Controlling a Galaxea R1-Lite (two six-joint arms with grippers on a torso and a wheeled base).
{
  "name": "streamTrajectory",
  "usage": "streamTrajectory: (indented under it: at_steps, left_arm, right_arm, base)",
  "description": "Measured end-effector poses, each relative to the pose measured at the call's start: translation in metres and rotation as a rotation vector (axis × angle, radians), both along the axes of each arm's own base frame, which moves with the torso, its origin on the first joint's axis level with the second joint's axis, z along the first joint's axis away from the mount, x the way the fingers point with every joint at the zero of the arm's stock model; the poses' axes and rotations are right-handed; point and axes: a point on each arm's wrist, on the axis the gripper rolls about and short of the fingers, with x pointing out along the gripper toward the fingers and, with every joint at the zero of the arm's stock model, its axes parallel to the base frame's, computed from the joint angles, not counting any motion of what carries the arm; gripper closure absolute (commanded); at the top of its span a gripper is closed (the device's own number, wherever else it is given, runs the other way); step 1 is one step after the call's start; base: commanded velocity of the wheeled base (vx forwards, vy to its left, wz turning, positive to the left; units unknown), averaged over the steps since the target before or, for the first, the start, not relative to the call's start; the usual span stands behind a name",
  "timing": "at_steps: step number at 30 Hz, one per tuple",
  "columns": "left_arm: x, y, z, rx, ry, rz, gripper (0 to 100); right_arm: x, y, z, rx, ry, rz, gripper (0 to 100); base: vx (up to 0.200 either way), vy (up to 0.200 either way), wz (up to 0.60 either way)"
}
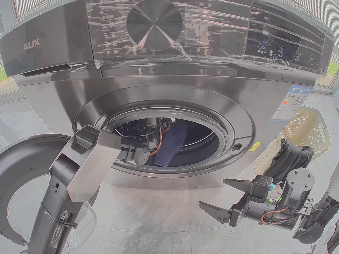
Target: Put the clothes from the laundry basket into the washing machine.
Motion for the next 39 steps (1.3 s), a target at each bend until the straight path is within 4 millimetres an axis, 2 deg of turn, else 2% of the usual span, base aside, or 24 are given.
streamTrajectory:
  at_steps: [6, 9, 14, 15, 20, 33, 39]
  left_arm:
    - [-0.024, -0.002, -0.031, 0.113, 0.194, -0.033, 0]
    - [-0.035, -0.006, -0.039, 0.152, 0.247, -0.068, 0]
    - [-0.039, -0.008, -0.042, 0.166, 0.261, -0.089, 0]
    - [-0.039, -0.009, -0.042, 0.165, 0.259, -0.090, 100]
    - [-0.035, -0.010, -0.036, 0.148, 0.229, -0.089, 100]
    - [-0.005, -0.012, 0.005, 0.003, -0.010, -0.025, 100]
    - [0.006, -0.005, 0.005, -0.022, -0.058, 0.006, 100]
  right_arm:
    - [0.000, 0.000, 0.000, -0.002, 0.002, 0.000, 0]
    - [0.000, 0.000, -0.001, -0.002, 0.003, 0.000, 0]
    - [0.000, 0.000, -0.001, -0.003, 0.003, 0.000, 0]
    - [0.000, 0.000, -0.001, -0.003, 0.003, 0.000, 0]
    - [0.000, 0.000, -0.001, -0.003, 0.003, 0.000, 0]
    - [0.000, 0.001, -0.001, 0.001, 0.004, 0.002, 0]
    - [0.000, 0.001, -0.001, 0.002, 0.004, 0.004, 0]
  base:
    - [0.000, 0.000, 0.00]
    - [0.000, 0.000, 0.00]
    - [0.000, 0.000, 0.00]
    - [0.000, 0.000, 0.00]
    - [0.000, 0.000, 0.00]
    - [0.000, 0.000, 0.00]
    - [0.000, 0.000, 0.00]
